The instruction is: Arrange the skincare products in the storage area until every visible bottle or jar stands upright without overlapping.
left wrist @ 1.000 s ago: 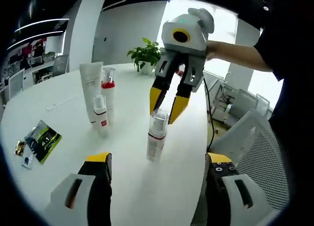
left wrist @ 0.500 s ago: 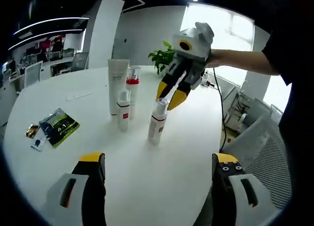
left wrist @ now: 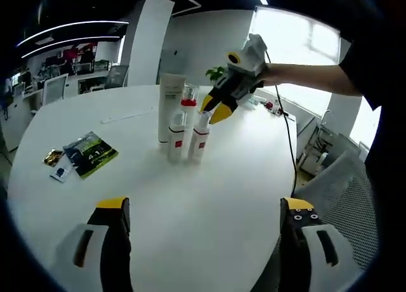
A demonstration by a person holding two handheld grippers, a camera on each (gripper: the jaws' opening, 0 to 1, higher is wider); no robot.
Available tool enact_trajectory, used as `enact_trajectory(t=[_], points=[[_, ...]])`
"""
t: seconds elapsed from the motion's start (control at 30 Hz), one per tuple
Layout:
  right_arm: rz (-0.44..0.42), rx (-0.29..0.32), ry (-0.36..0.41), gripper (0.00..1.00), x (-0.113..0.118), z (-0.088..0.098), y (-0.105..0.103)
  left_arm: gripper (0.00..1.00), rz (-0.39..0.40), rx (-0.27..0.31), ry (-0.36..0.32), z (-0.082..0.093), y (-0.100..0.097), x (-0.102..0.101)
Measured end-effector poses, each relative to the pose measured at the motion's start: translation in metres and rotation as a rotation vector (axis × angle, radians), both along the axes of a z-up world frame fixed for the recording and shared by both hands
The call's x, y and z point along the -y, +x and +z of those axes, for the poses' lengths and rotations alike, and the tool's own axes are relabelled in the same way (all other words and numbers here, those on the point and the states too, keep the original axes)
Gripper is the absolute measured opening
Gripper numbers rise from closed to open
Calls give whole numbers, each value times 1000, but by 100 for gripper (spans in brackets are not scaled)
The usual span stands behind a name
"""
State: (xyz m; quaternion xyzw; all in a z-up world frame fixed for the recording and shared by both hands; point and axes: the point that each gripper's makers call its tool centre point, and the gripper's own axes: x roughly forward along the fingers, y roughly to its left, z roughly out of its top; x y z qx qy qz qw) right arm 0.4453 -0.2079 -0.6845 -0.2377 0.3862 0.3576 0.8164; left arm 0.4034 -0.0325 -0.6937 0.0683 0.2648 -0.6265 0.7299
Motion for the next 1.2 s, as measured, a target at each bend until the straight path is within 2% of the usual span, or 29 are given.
enact_trajectory(t=[0.47,1.2], points=[[-14,2,-5,9,9,1,20,92,4,-15,15,-7,-2,-2],[2,6,-38,10,8,-1,19,91,1,-21,35,-11,-2,-2]])
